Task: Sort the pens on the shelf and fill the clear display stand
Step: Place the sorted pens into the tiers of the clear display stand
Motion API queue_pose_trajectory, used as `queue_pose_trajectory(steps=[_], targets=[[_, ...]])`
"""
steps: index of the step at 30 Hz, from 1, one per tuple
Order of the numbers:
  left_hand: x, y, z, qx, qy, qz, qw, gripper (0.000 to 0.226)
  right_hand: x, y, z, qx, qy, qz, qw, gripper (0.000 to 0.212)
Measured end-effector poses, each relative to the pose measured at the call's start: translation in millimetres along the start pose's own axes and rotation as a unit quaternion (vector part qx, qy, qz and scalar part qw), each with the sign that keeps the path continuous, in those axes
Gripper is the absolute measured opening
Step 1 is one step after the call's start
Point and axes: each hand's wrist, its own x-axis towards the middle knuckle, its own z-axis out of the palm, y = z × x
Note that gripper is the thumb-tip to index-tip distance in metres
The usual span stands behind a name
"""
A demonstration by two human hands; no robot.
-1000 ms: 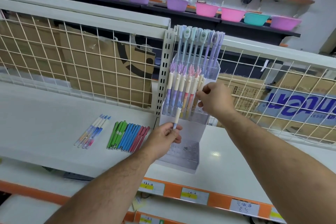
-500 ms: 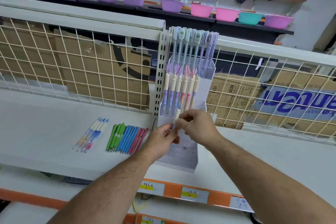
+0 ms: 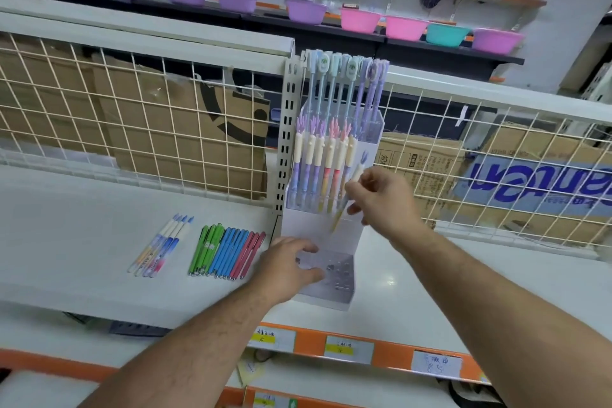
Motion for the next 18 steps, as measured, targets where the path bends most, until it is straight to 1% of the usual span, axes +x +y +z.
queue_pose_trajectory(steps=[2,7,11,18], targets=[[0.1,-2.0,1.1,-0.015,-0.009,-0.002,1.000,0.046,6.2,-5.5,-11.1,0.008,0.029,-0.001,1.000,0.017],[-1.0,-3.4,1.7,-0.043,-0.002,-0.018,0.999,0.044,19.3,-19.0,-27.7,0.044,0.084,-0.006,0.995,0.016],[-0.6,-3.1,1.4,-0.055,0.000,-0.020,0.998,0.043,22.3,-25.0,-26.9,0.026,0.087,-0.017,0.996,0.016],[-2.5,-2.1,0.9,-0.072,-0.004,-0.028,0.997,0.043,24.6,-26.9,-16.4,-0.046,0.074,-0.031,0.996,0.013]])
